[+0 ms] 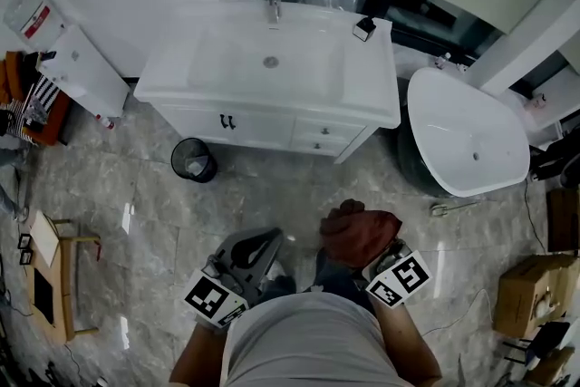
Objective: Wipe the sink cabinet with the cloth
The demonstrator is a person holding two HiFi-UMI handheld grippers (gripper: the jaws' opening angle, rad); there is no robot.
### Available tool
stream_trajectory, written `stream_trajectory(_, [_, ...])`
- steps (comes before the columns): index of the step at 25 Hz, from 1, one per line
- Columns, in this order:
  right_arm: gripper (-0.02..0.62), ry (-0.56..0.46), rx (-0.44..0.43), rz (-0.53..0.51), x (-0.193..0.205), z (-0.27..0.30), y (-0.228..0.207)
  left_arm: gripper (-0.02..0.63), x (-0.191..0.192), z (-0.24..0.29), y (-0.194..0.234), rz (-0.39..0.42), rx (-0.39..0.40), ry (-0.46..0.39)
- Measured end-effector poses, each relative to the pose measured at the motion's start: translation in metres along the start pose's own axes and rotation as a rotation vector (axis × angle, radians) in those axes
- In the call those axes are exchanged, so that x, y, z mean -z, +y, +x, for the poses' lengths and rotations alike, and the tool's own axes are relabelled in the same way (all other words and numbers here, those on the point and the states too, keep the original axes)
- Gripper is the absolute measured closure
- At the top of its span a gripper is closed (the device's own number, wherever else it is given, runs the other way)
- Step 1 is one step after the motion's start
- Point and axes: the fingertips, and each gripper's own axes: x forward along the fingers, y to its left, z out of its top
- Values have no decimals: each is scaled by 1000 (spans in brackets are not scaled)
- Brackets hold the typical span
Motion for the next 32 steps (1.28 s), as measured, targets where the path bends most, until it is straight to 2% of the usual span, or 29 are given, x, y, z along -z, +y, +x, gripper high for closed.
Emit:
stream_trajectory(5, [545,-10,-29,29,-5,14,-47,595,0,39,16,-16,-56,-2])
stream_trajectory(15, [545,20,-153,95,-37,40,-155,595,-24,143,45,29,-245,5])
stream_trajectory(22, [545,61,-245,168,-33,62,-188,594,-16,174,61,26,-388,22])
stream_trajectory(25, [545,92,-254,176,-23,72,-192,594,-9,179,66,13,-409,28])
stream_trajectory(32, [545,128,-253,184,13,97,-190,594,20,184,89,-5,-381,31])
